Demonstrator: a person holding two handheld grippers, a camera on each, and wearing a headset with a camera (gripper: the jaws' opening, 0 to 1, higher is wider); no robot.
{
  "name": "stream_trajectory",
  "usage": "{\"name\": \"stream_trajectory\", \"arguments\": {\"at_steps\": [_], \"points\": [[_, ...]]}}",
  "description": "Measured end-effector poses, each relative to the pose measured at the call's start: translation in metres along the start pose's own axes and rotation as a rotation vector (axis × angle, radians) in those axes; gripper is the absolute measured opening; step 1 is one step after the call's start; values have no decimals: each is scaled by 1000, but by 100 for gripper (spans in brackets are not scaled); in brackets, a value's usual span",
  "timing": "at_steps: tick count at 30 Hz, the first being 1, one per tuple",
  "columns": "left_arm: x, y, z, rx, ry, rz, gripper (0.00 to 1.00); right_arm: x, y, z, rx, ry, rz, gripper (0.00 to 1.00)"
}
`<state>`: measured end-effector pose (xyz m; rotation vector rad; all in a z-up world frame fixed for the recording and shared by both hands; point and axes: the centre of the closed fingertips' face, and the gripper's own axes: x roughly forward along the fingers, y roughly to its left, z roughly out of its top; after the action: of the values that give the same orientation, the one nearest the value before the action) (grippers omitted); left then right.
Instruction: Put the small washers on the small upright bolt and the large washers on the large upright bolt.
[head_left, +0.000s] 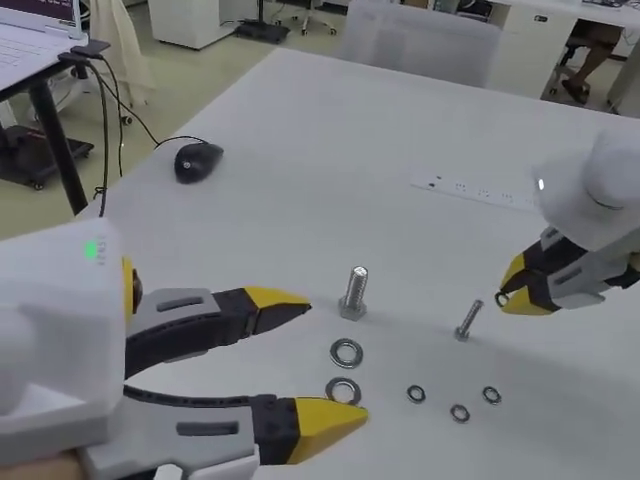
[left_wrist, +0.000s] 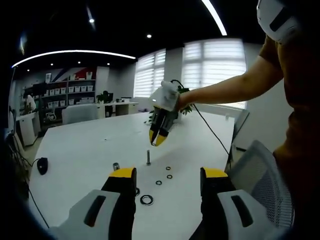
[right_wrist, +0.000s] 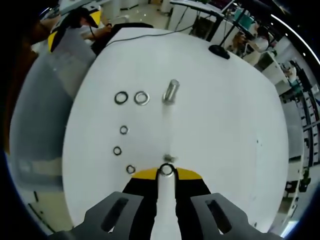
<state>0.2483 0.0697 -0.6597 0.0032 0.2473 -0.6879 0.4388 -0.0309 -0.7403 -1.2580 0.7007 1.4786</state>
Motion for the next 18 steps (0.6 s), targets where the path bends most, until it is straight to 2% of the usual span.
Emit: {"name": "stream_trajectory", "arguments": {"at_steps": [5,12,18], "points": [[0,1,-1,0,4,3,50,6,-7,4,6,-3,17,12],[0,3,1,1,0,11,50,15,-7,3,4,13,43,12],[0,2,1,-6,-3,9,50,18,-8,3,-8,19,40,12]]}}
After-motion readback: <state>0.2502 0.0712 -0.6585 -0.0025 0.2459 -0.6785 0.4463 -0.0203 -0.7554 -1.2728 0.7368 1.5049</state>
